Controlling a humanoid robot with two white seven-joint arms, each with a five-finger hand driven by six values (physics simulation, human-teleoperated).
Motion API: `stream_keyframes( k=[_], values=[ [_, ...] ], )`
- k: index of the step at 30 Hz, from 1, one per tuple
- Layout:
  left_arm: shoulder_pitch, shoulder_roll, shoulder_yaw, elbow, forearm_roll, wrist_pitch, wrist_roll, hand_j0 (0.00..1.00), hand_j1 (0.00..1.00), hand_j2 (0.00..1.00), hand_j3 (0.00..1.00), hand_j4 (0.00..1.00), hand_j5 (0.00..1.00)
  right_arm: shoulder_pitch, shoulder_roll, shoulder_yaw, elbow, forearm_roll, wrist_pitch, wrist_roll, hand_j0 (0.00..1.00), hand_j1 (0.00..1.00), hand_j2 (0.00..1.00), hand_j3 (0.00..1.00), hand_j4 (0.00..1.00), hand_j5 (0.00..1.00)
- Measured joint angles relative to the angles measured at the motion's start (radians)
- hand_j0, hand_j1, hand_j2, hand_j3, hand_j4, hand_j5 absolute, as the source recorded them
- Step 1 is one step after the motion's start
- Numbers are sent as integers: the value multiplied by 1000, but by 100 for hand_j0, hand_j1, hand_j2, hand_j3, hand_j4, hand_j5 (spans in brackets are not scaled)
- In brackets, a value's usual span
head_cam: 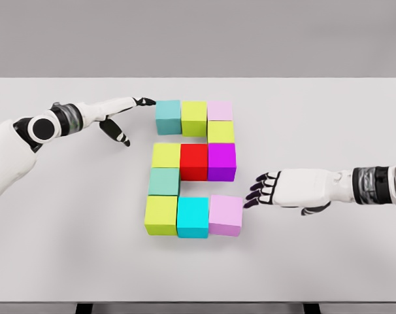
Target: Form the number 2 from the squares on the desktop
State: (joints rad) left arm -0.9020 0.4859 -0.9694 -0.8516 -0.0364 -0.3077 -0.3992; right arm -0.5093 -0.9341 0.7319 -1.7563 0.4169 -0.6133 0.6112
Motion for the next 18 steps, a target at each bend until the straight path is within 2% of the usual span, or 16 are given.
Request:
stream_keyframes(
  k=[18],
  values=[
    [-3,0,2,-10,4,1,-2,100,100,100,100,100,100,-8,11,-1,-1,14,0,0,100,100,100,100,100,100]
  ],
)
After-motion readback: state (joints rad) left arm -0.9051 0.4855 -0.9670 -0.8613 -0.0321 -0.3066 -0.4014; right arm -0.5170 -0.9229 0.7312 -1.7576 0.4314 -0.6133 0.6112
